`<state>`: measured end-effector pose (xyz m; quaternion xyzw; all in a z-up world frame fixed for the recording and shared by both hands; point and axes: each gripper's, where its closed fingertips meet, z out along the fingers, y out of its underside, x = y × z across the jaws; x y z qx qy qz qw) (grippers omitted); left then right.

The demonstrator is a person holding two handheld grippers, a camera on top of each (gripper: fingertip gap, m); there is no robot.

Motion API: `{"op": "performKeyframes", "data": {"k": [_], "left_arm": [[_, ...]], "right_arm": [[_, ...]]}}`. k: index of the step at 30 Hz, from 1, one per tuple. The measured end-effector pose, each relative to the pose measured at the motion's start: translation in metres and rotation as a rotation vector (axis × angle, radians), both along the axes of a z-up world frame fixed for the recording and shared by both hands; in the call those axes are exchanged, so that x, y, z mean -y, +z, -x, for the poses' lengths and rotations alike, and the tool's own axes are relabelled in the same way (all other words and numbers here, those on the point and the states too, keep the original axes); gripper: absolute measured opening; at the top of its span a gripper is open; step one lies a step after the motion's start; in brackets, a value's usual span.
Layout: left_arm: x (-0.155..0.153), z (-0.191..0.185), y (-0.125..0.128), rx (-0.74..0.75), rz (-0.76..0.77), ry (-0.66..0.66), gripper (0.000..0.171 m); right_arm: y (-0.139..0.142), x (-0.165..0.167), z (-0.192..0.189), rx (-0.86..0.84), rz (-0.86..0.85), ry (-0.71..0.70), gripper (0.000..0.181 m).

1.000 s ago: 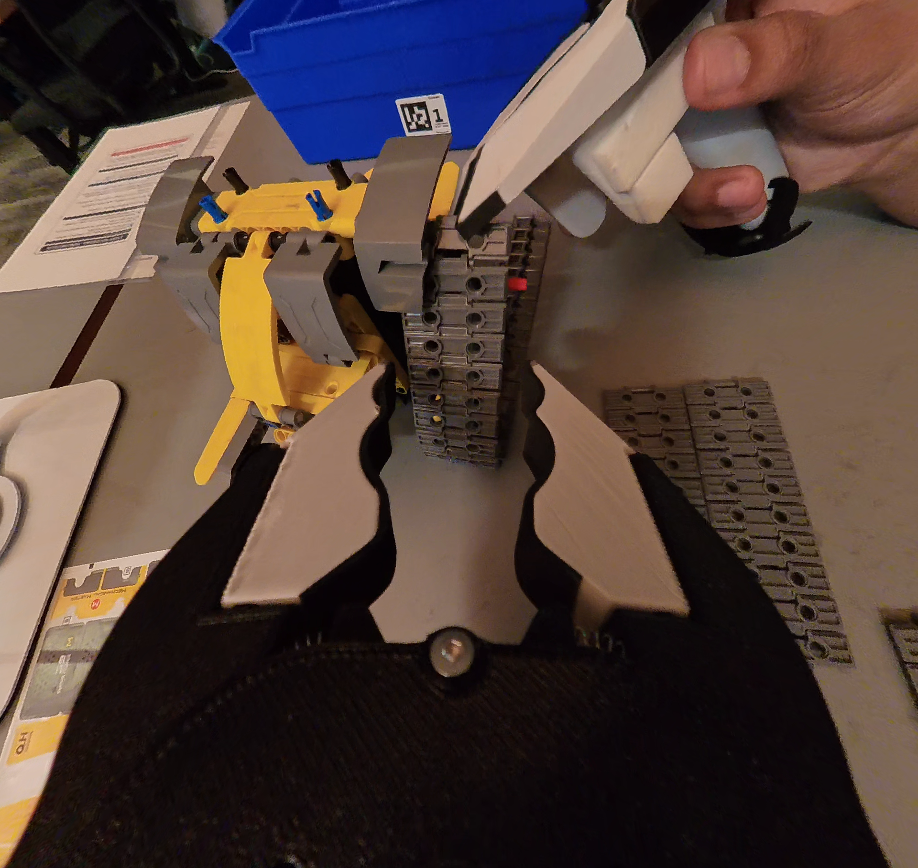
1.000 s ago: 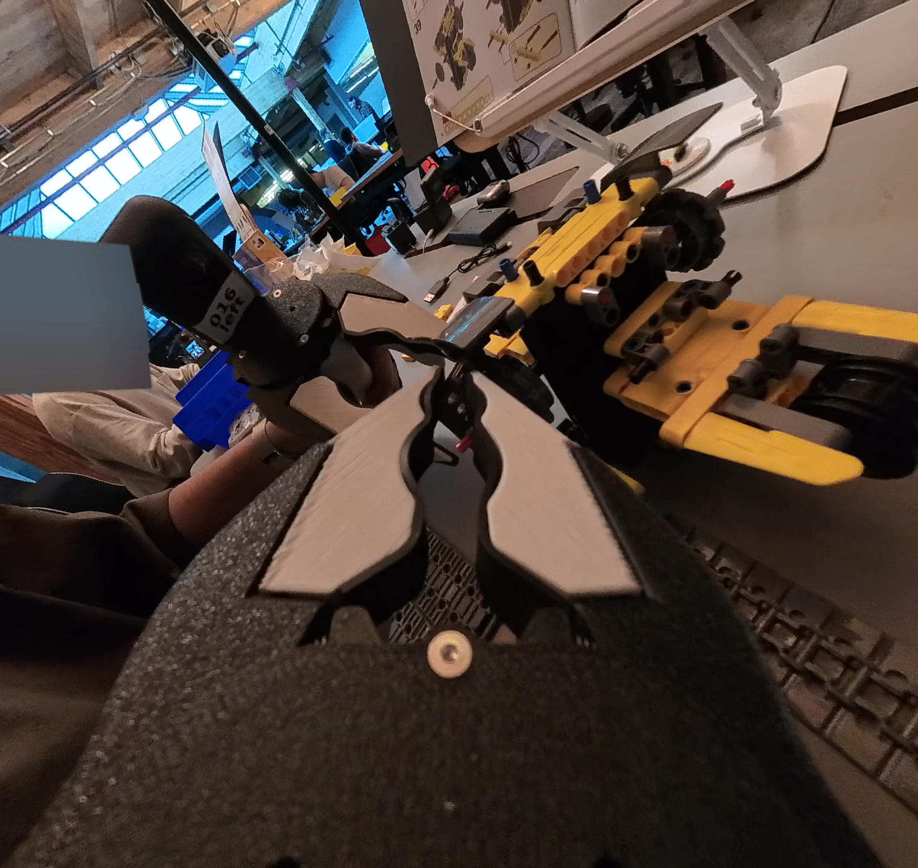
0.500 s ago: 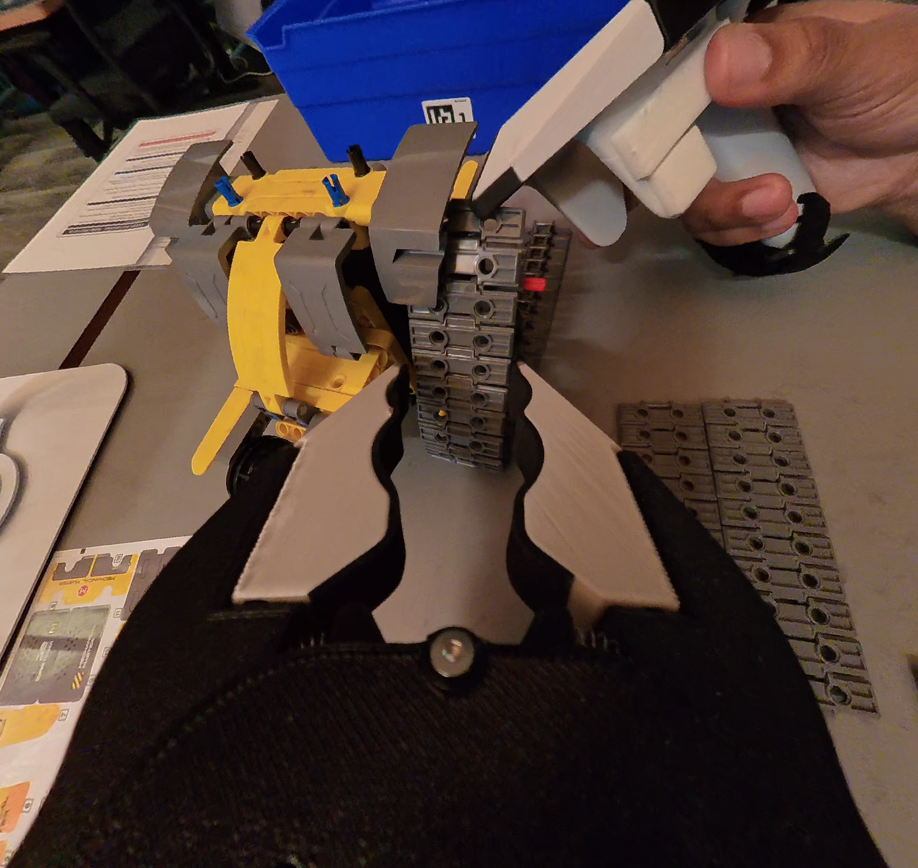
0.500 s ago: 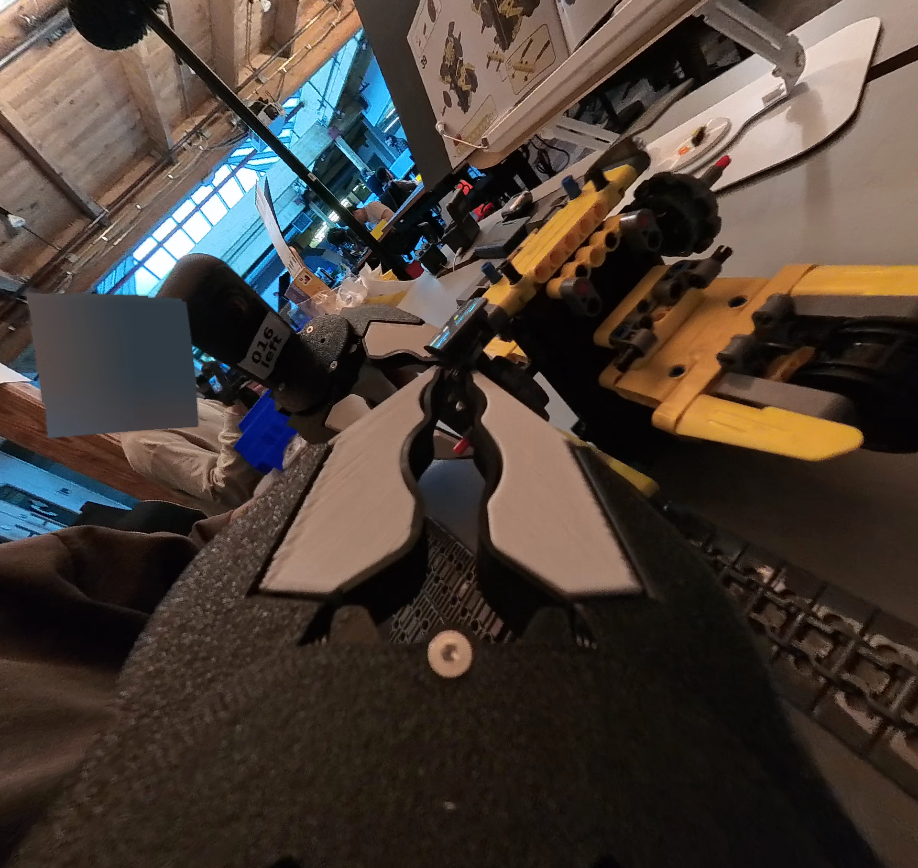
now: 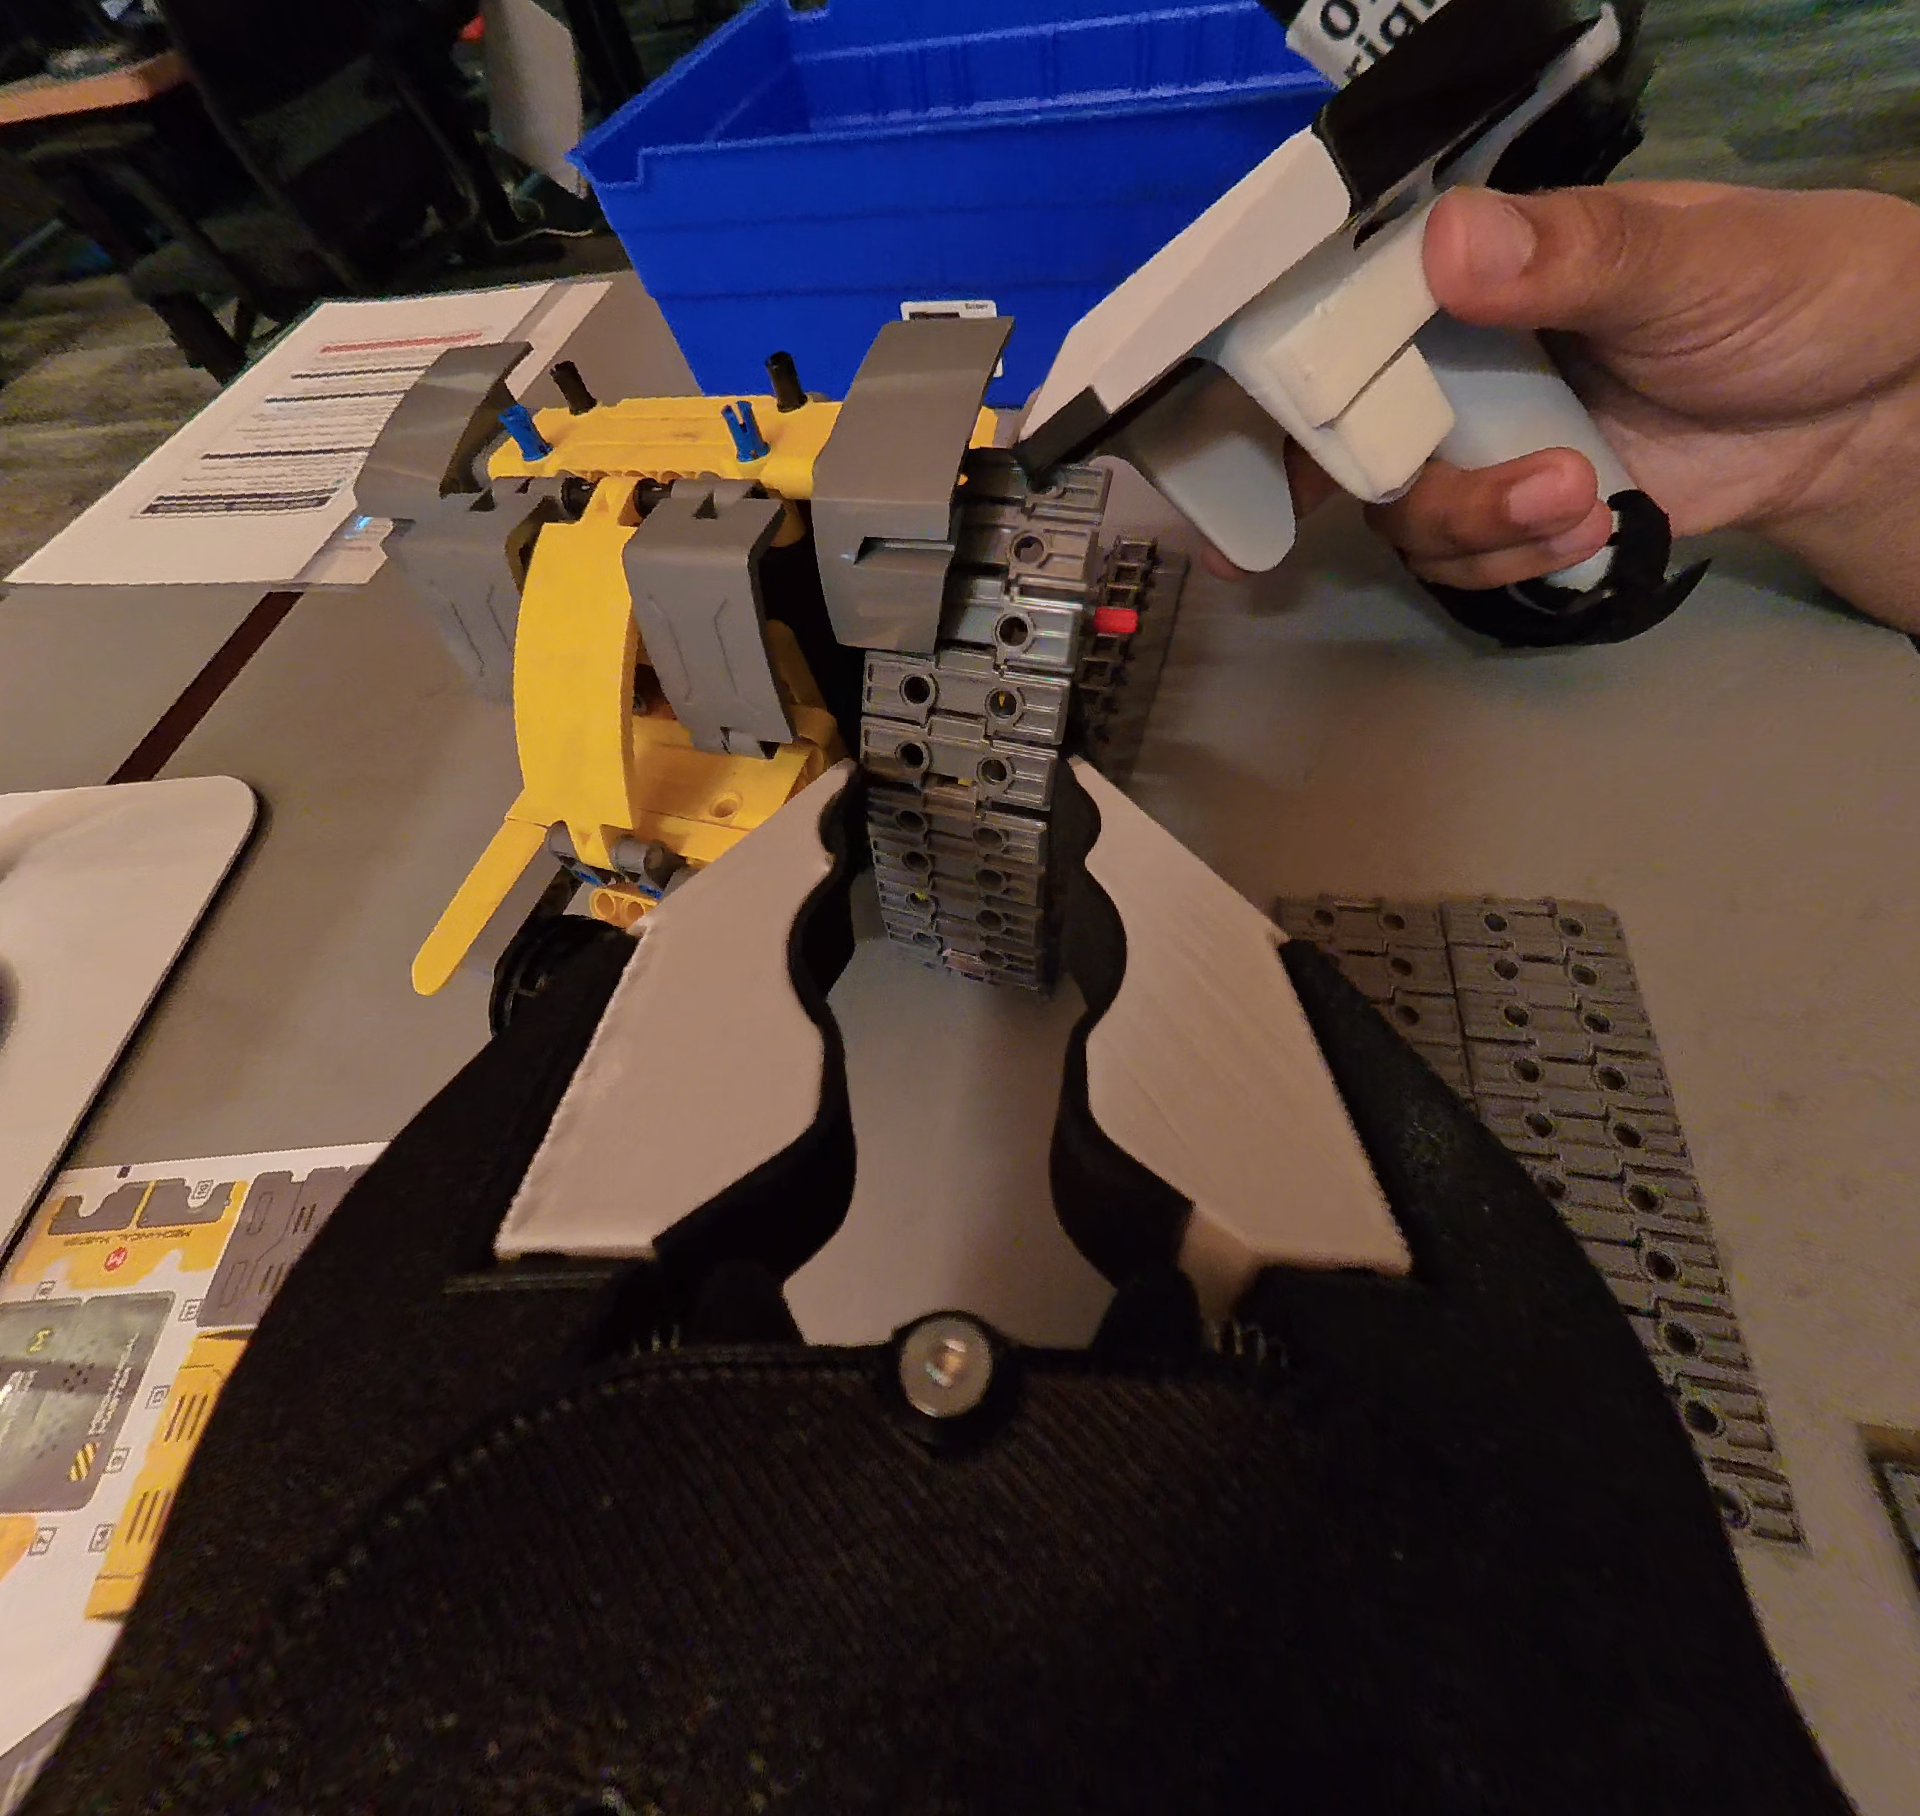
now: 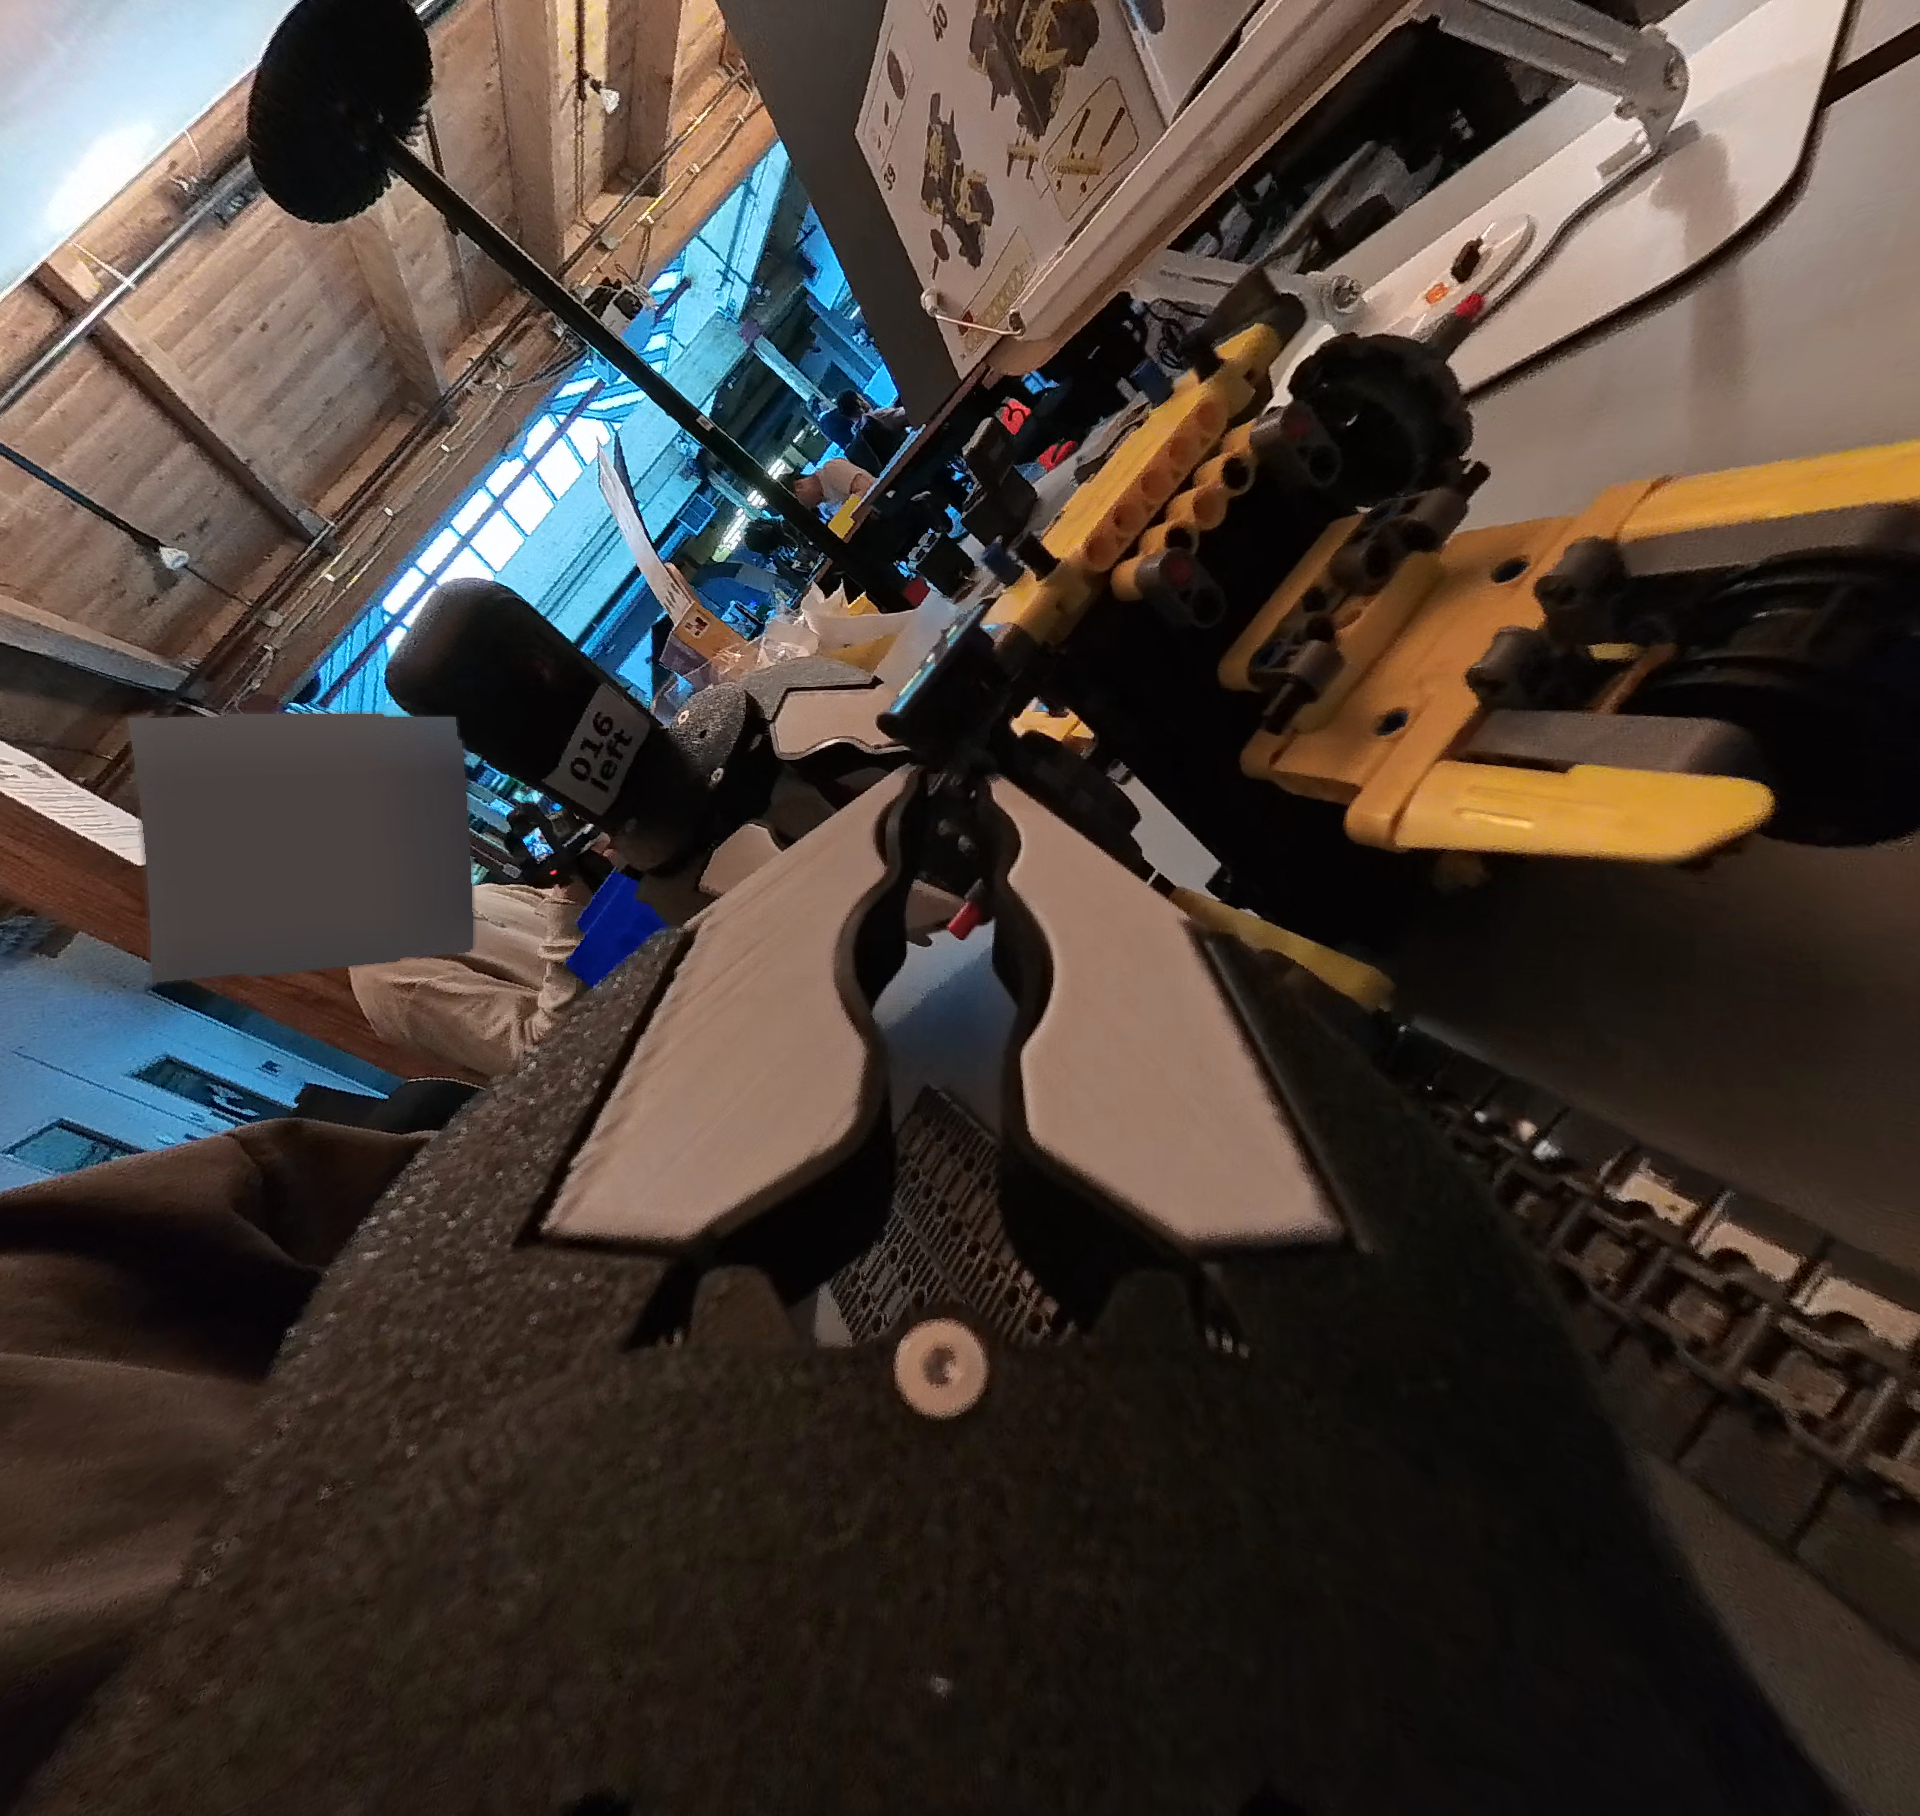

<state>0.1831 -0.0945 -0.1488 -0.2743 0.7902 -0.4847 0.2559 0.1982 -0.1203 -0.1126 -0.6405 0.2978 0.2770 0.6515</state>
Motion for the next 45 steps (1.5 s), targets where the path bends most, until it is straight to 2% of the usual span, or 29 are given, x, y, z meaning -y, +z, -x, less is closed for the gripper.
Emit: {"op": "performKeyframes", "data": {"k": [4, 9, 17, 20, 29, 38, 41, 45], "left_arm": [[0.001, 0.0, 0.002, 0.0, 0.024, 0.001, 0.03], [0.001, -0.001, 0.002, 0.002, 0.019, 0.008, 0.03], [0.003, -0.002, 0.001, 0.013, 0.004, 0.013, 0.031], [0.003, -0.002, 0.001, 0.014, 0.002, 0.014, 0.031], [0.004, -0.003, 0.002, 0.022, -0.005, 0.021, 0.031], [0.004, -0.004, 0.003, 0.026, -0.006, 0.027, 0.031], [0.005, -0.004, 0.003, 0.026, -0.007, 0.028, 0.031], [0.006, -0.004, 0.003, 0.03, -0.009, 0.033, 0.031]], "right_arm": [[-0.003, 0.004, -0.004, -0.019, 0.0, -0.006, 0.01], [-0.004, 0.011, -0.007, -0.004, 0.01, -0.03, 0.021], [0.001, 0.026, -0.021, 0.306, 0.094, -0.143, 0.035], [-0.002, 0.021, -0.019, 0.35, 0.125, -0.103, 0.037], [-0.015, 0.009, -0.004, 0.318, 0.161, 0.066, 0.051], [-0.007, 0.018, -0.007, 0.416, 0.161, 0.07, 0.048], [0.0, 0.019, 0.0, 0.539, 0.159, 0.068, 0.045], [0.009, 0.021, 0.006, 0.852, 0.221, 0.001, 0.042]]}}
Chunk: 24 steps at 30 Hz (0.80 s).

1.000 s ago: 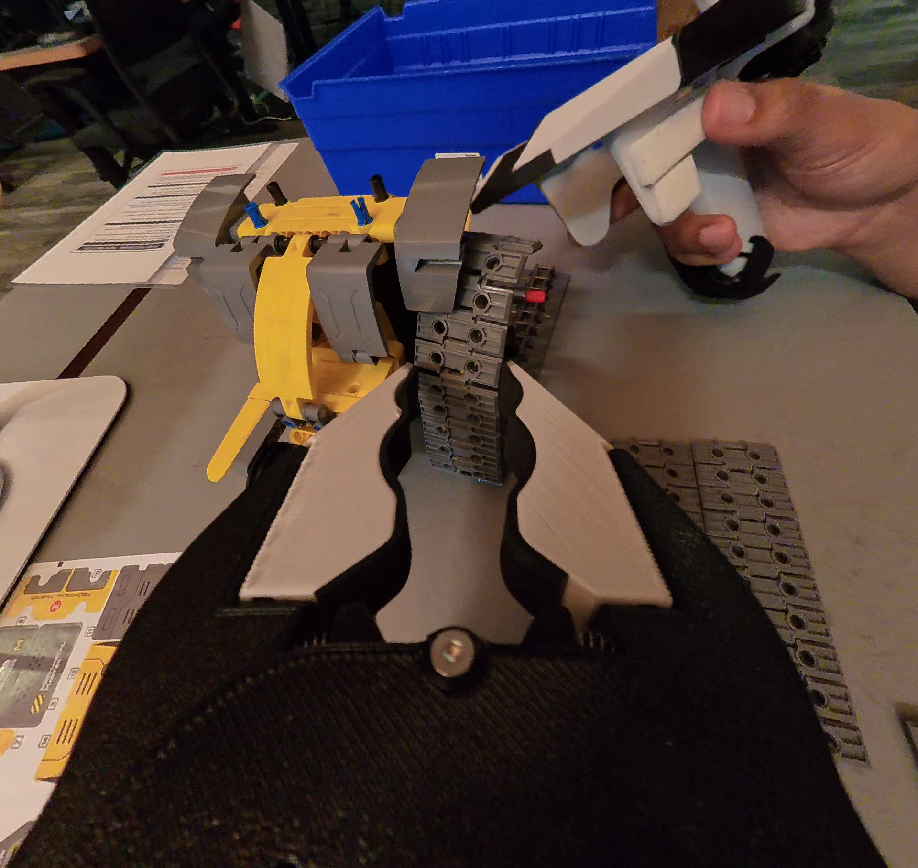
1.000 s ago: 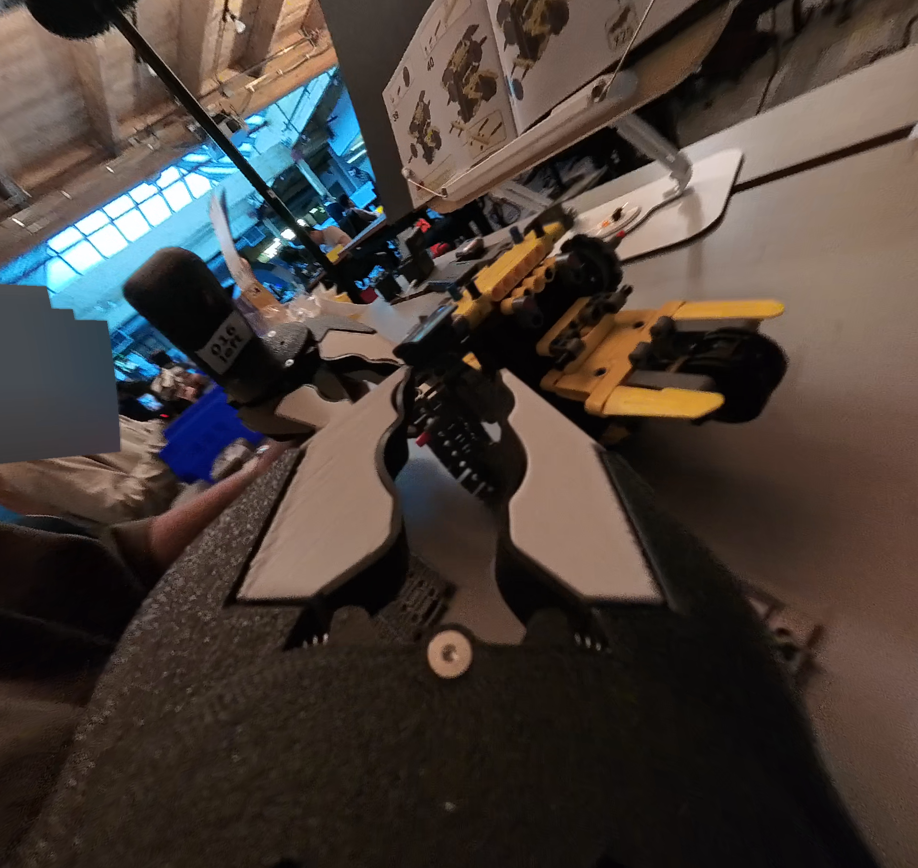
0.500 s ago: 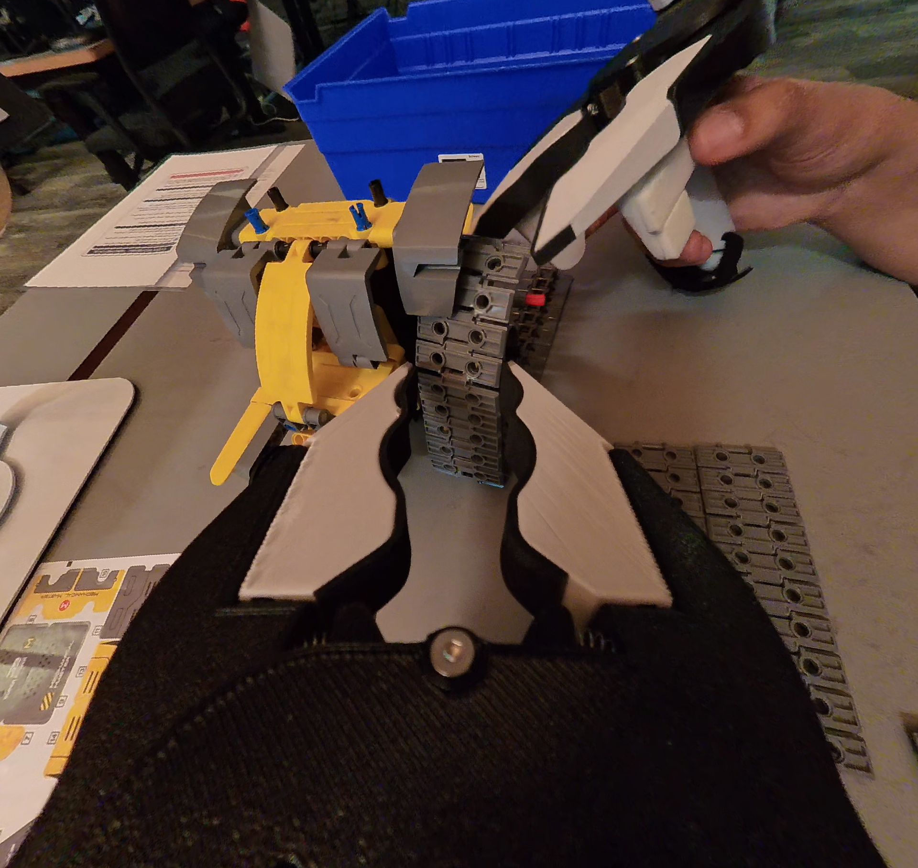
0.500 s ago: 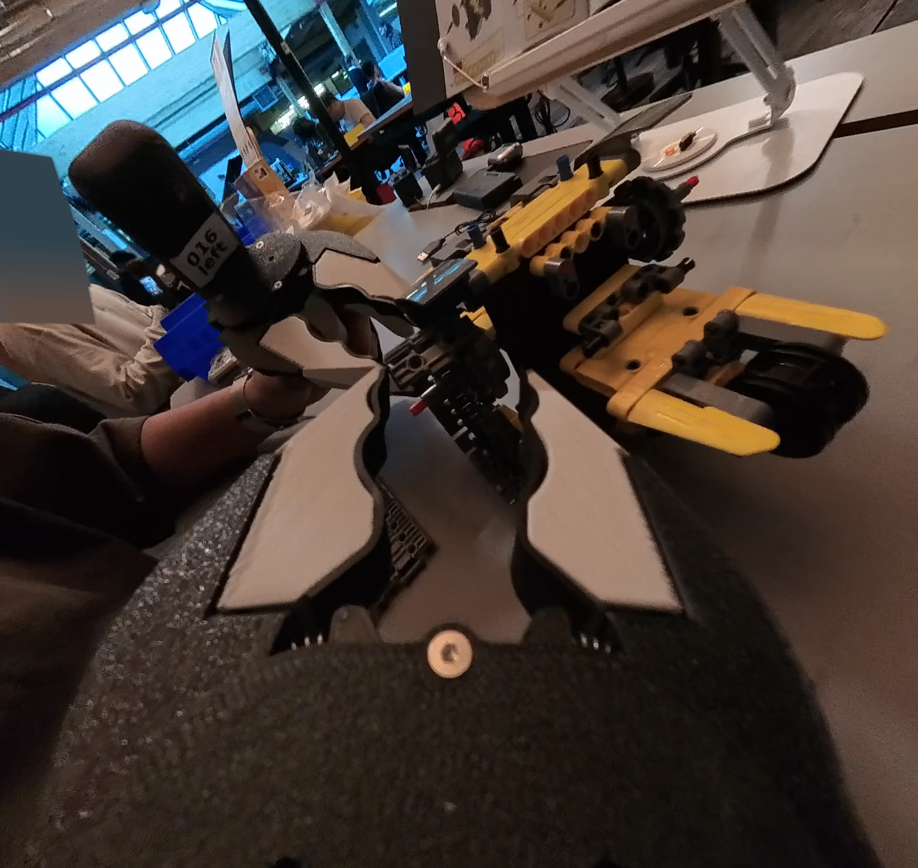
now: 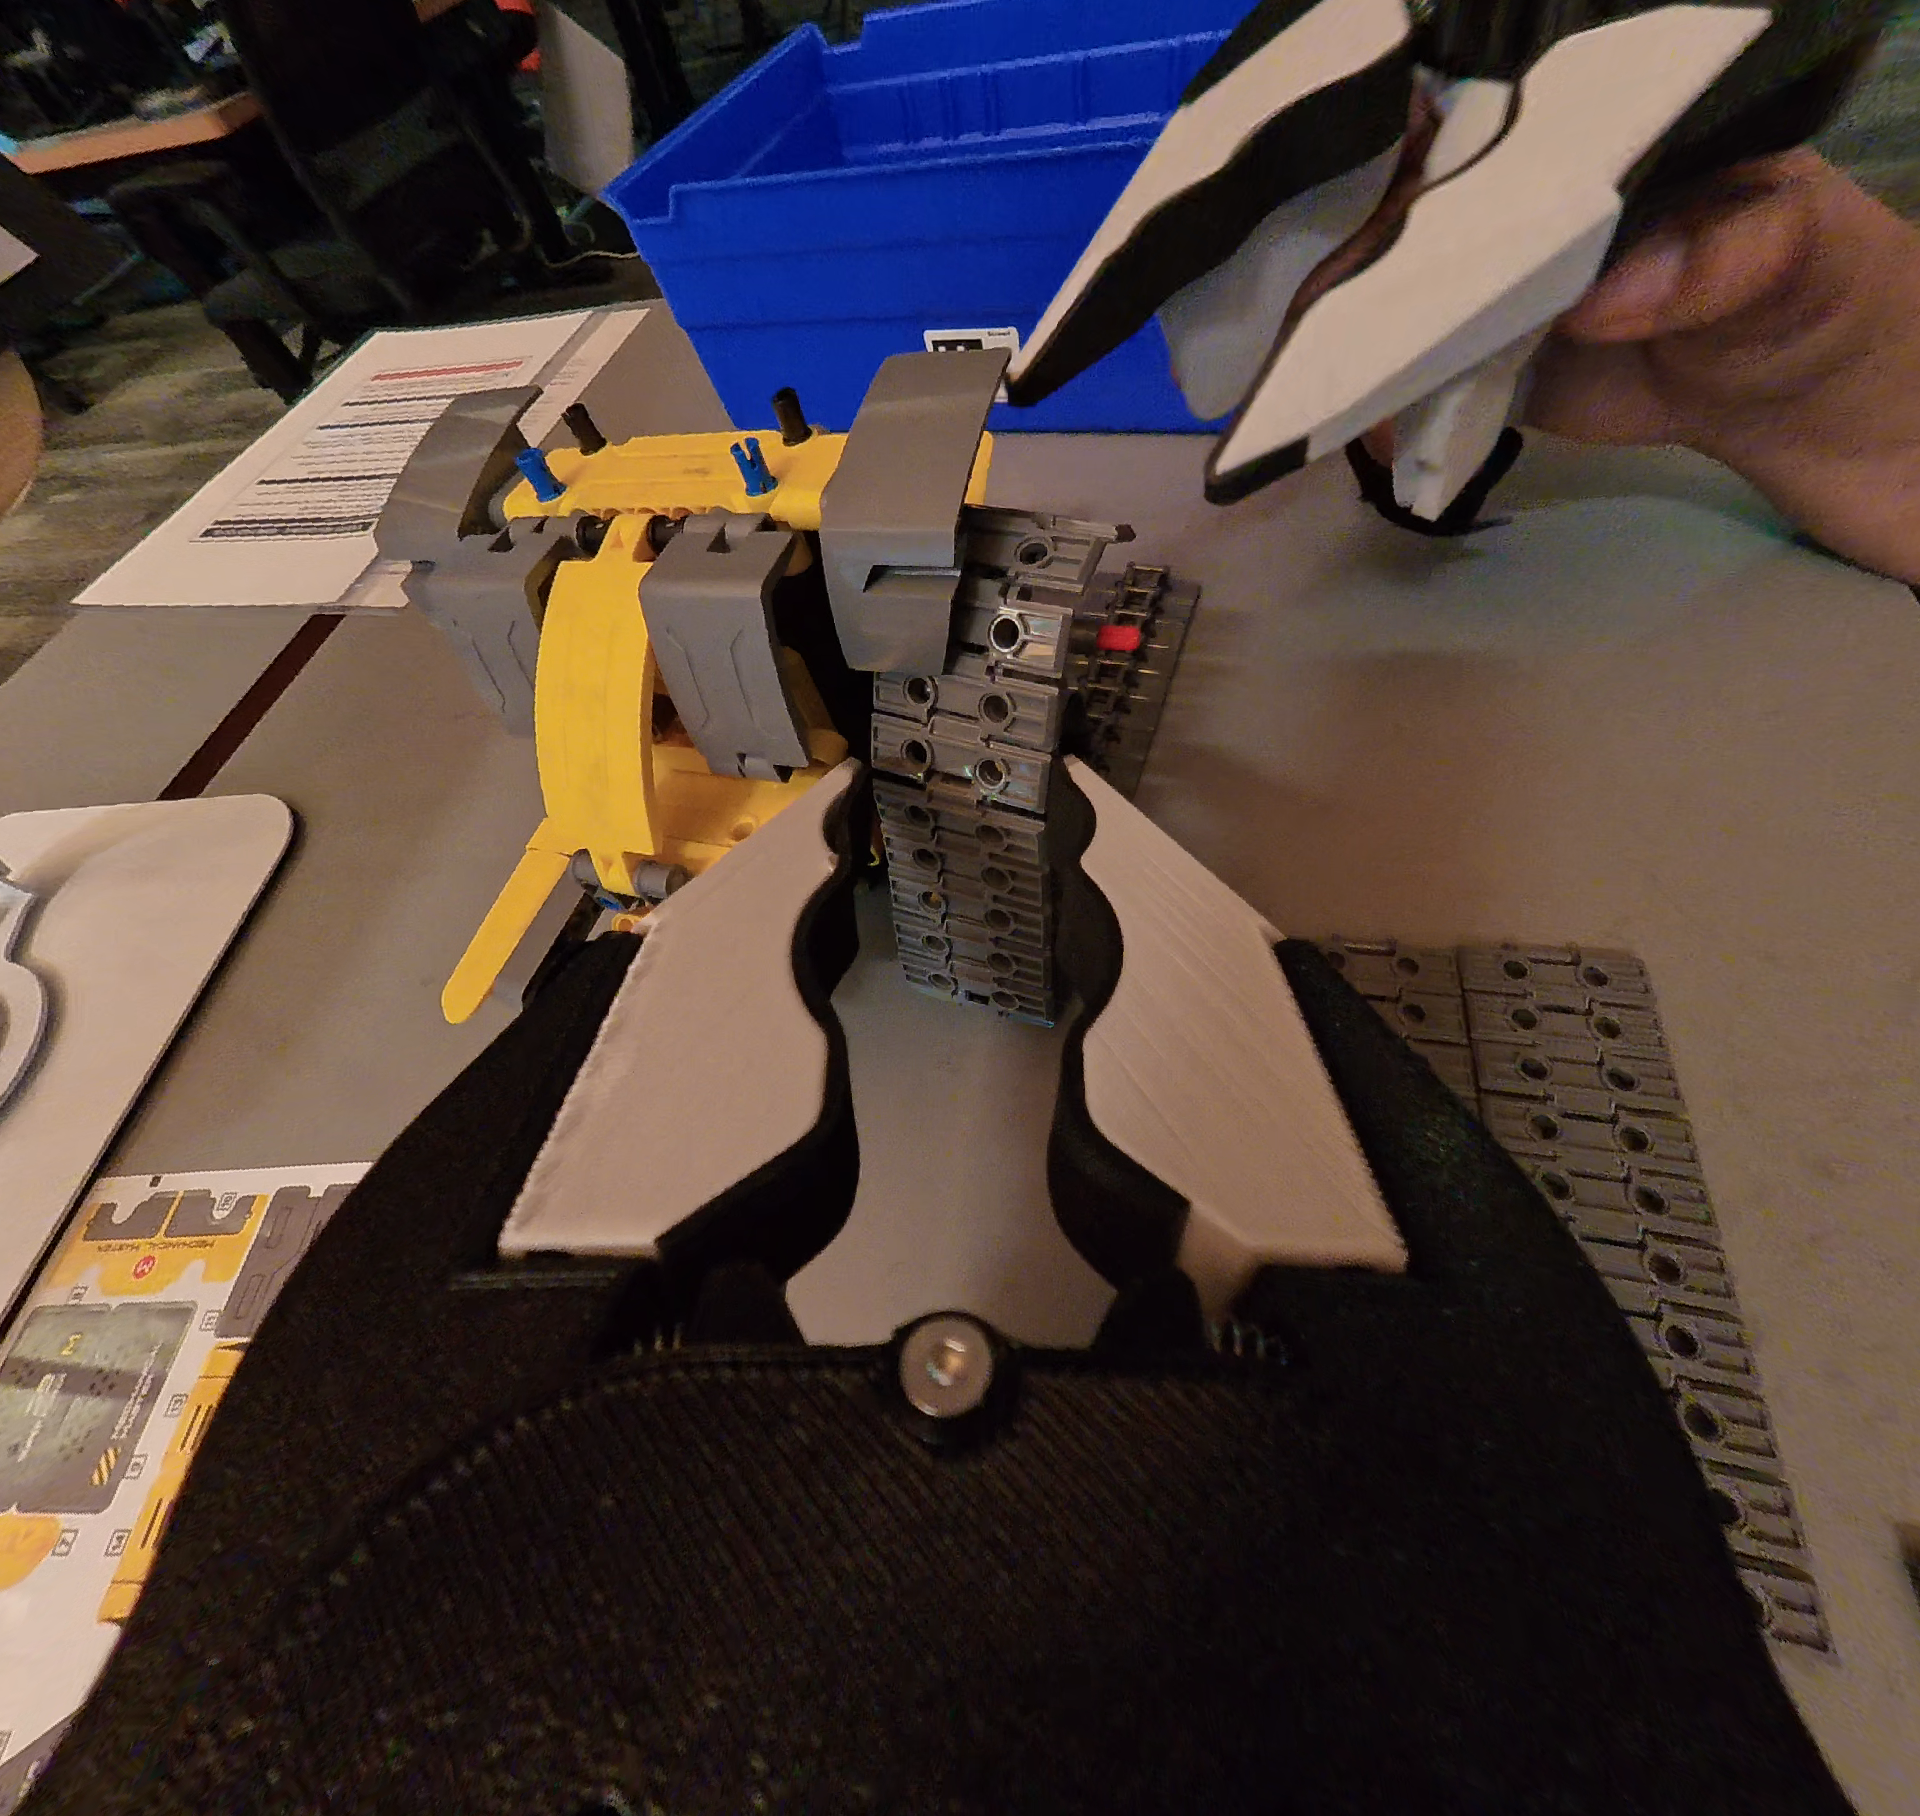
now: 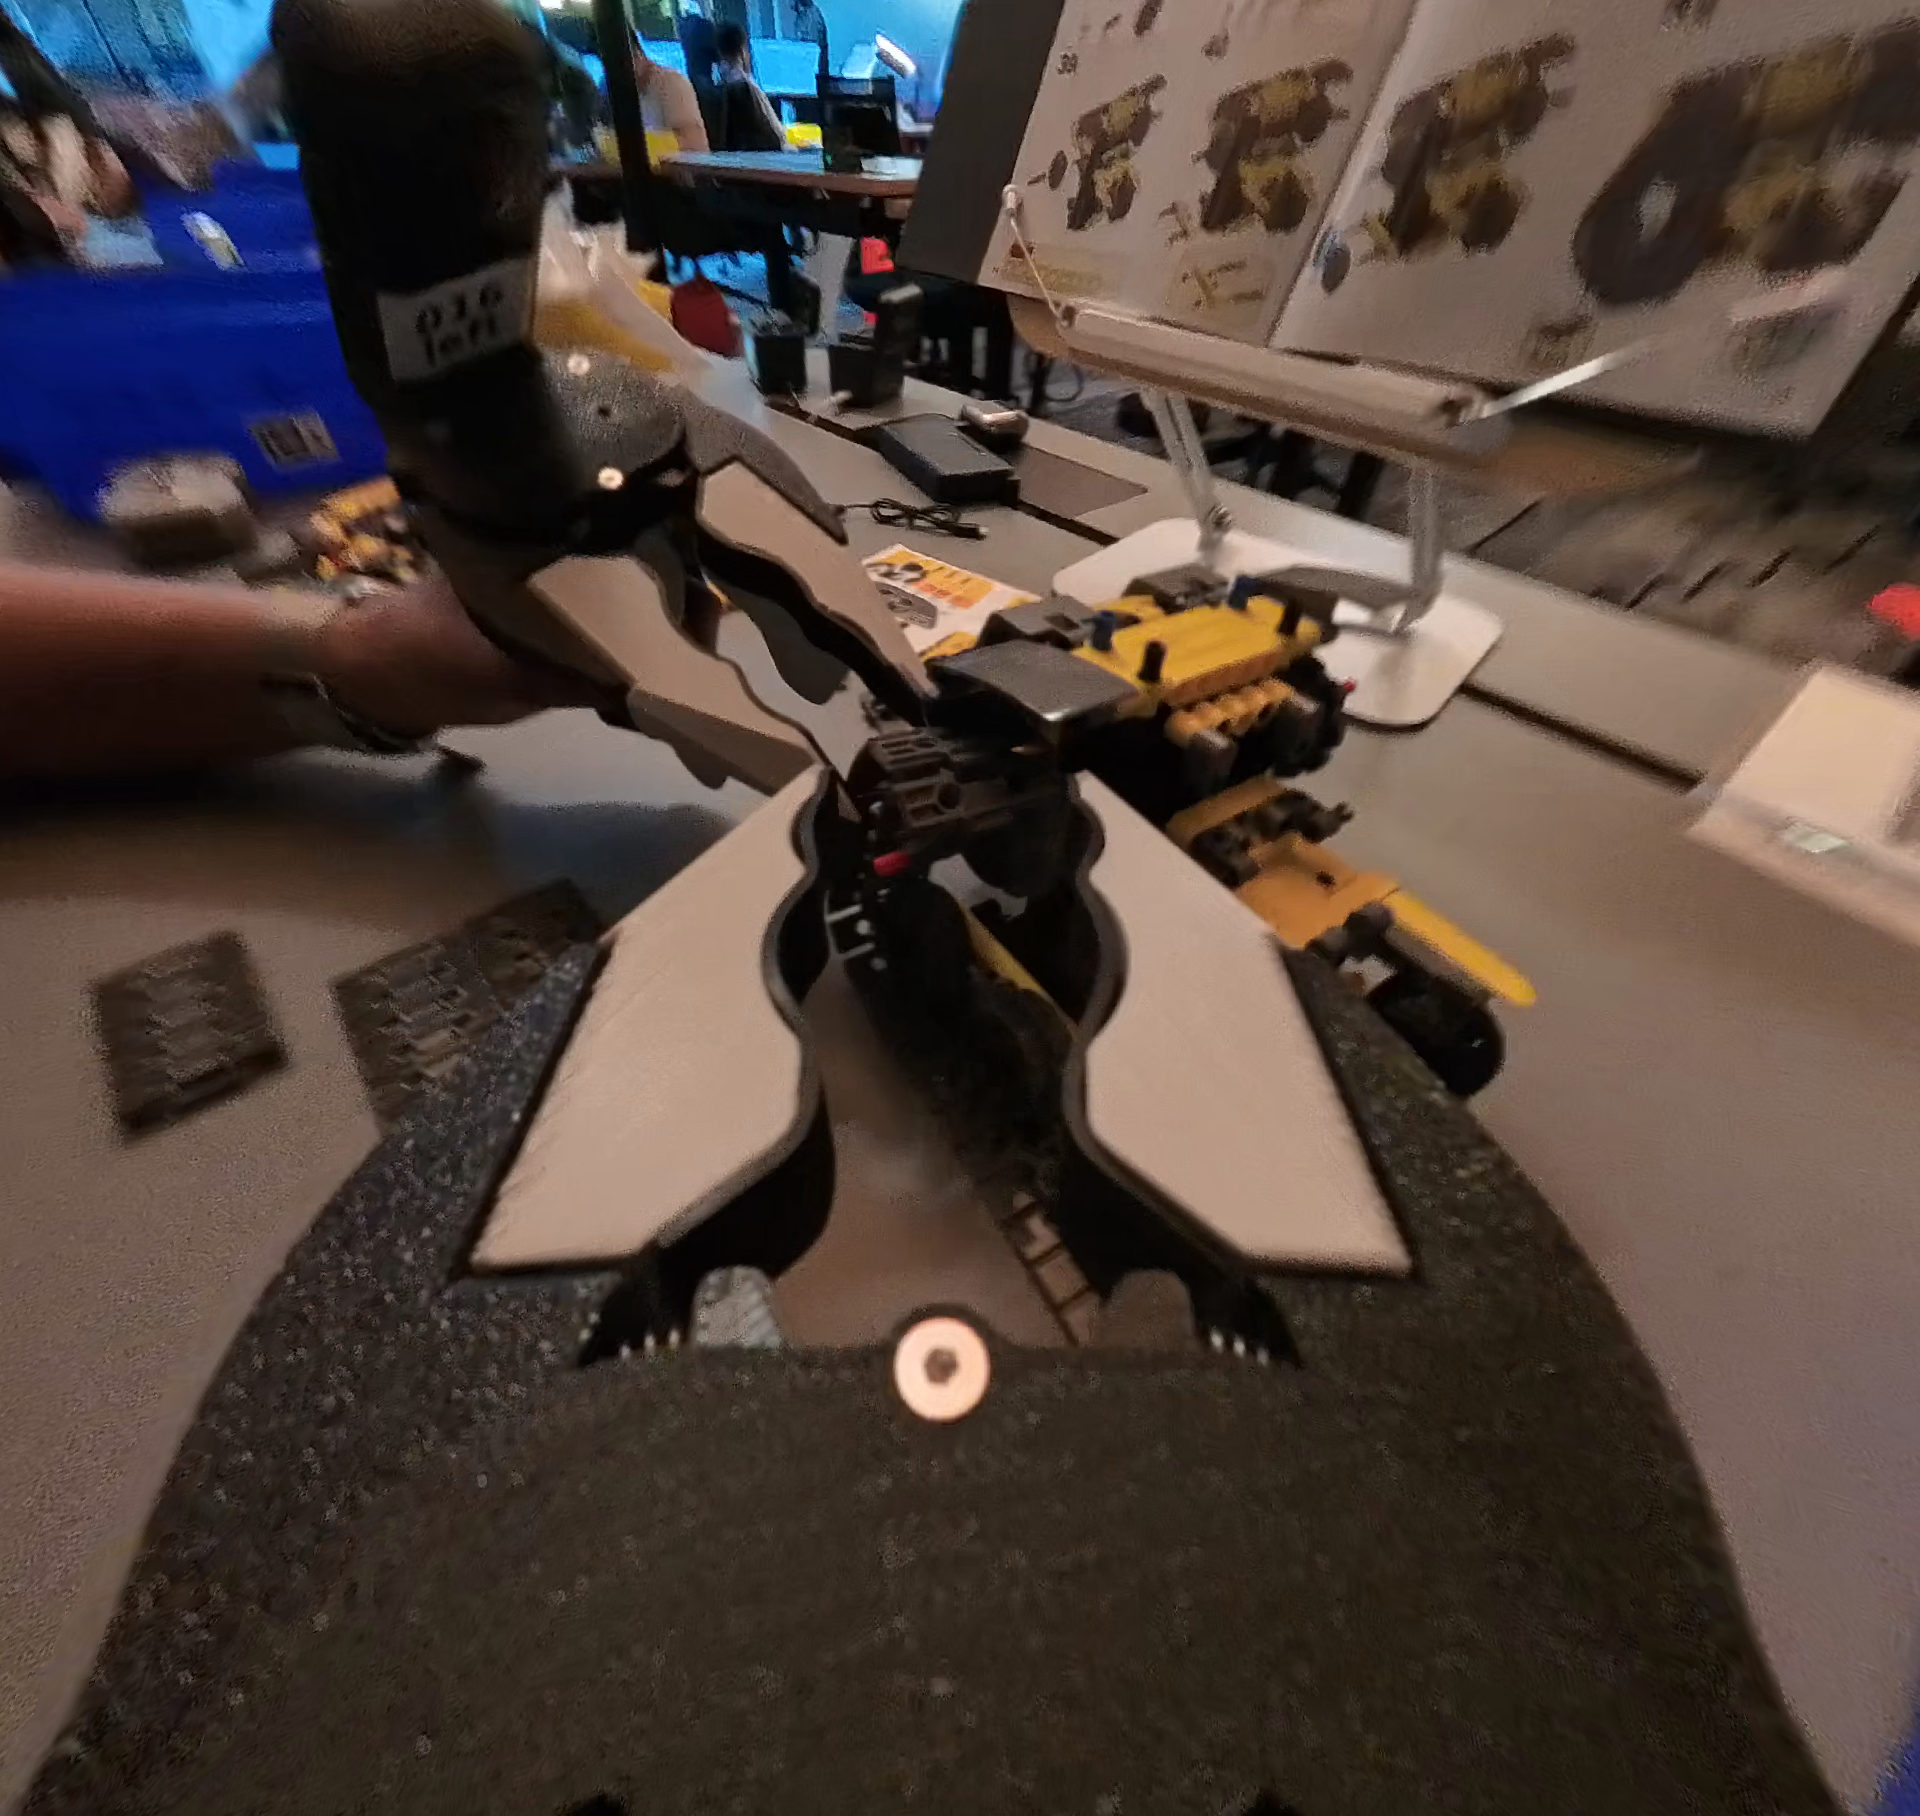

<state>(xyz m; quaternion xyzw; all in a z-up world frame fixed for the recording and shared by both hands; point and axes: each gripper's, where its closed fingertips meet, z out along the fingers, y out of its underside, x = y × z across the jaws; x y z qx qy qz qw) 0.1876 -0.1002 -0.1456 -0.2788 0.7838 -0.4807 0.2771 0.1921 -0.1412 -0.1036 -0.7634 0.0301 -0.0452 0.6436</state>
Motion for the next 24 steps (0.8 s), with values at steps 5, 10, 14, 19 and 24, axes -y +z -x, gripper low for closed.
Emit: {"op": "performKeyframes", "data": {"k": [5, 10, 14, 19, 24], "left_arm": [[0.001, -0.001, 0.0, 0.003, -0.001, 0.005, 0.031], [0.002, -0.001, 0.002, 0.011, -0.001, 0.011, 0.031], [0.002, -0.001, 0.003, 0.017, -0.004, 0.013, 0.031], [0.003, -0.001, 0.005, 0.022, 0.001, 0.01, 0.032], [0.006, 0.001, 0.007, 0.033, -0.006, 0.014, 0.033]], "right_arm": [[0.002, -0.005, 0.01, 0.343, 0.097, -0.061, 0.033], [-0.006, -0.008, 0.005, 0.737, 0.262, -0.154, 0.018], [-0.007, -0.012, 0.003, 1.023, 0.316, -0.227, 0.004], [-0.006, -0.011, 0.0, 1.115, 0.334, -0.278, 0.003], [-0.008, -0.007, -0.004, 1.119, 0.35, -0.305, 0.003]]}}
